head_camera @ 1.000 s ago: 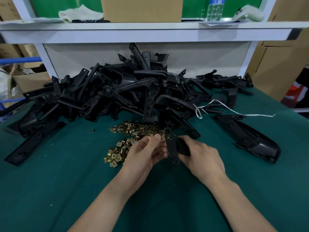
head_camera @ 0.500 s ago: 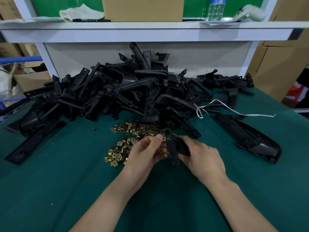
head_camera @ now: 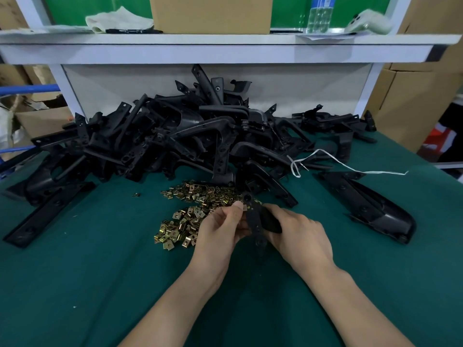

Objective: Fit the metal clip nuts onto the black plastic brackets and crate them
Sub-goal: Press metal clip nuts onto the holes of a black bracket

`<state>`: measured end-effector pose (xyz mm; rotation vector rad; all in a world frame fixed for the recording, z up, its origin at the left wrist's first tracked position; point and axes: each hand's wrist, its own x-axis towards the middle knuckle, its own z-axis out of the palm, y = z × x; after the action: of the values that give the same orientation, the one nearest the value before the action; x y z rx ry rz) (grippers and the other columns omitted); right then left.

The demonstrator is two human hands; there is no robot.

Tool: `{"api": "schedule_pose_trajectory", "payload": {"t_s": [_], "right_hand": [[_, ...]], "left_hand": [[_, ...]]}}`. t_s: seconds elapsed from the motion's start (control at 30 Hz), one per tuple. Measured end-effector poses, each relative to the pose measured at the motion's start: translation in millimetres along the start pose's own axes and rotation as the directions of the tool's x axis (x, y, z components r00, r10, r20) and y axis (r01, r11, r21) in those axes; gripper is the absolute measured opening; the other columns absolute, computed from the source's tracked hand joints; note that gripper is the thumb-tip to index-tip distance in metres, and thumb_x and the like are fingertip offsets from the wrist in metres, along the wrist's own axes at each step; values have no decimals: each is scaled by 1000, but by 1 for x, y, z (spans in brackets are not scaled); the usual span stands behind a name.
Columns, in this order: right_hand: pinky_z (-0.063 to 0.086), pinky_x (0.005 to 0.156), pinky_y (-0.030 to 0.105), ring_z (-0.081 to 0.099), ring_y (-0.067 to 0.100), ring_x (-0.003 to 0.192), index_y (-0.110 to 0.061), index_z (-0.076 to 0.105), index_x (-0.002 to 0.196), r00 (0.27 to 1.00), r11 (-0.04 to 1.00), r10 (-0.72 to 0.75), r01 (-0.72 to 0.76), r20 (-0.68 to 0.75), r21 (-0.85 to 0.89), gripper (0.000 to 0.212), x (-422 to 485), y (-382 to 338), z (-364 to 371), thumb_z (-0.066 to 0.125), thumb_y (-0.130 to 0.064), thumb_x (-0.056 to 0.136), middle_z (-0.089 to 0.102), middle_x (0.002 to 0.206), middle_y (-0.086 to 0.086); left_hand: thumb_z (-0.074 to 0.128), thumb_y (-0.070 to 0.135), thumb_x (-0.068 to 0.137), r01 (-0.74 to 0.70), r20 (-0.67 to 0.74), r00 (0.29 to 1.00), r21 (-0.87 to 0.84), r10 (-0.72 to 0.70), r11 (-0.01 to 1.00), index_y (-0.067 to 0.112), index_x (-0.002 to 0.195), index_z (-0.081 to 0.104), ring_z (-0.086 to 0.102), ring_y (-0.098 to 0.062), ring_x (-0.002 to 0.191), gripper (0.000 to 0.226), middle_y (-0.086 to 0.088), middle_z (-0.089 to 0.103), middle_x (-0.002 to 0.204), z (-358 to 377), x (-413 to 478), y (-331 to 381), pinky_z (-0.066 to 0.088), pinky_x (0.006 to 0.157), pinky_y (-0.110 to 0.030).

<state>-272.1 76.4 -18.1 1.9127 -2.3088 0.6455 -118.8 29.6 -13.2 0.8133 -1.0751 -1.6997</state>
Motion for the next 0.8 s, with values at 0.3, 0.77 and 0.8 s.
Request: {"api": "schedule_pose_trajectory", "payload": {"t_s": [0.3, 0.77, 0.8], "right_hand": [[51, 62, 35, 69, 22, 80, -40, 52, 130, 999, 1000, -24, 24, -32, -9, 43, -2, -1, 1, 63, -52, 91, 70, 103, -12], [37, 59, 32, 68, 17, 88, -35, 37, 137, 1000, 993, 24, -24, -3, -118, 44, -1, -9, 2, 57, -38, 97, 65, 114, -11], [36, 59, 31, 68, 17, 90, -35, 36, 138, 1000, 992, 13, -12, 8, -122, 45, -1, -11, 3, 55, -38, 98, 65, 115, -12]], "left_hand": [[61, 35, 99, -20, -107, 994, 108, 31, 994, 1, 97, 62, 72, -25, 91, 34, -14, 76, 96, 7, -3, -4, 58, 83, -33], [59, 45, 97, -177, -4, 979, 489, 206, 854, 33, 99, 59, 67, -6, 79, 12, 8, 71, 87, 17, -14, -14, 55, 67, -25], [59, 44, 97, -174, -33, 975, 499, 220, 849, 32, 98, 59, 67, -5, 78, 11, 9, 71, 87, 16, -13, -14, 54, 66, -22]]}}
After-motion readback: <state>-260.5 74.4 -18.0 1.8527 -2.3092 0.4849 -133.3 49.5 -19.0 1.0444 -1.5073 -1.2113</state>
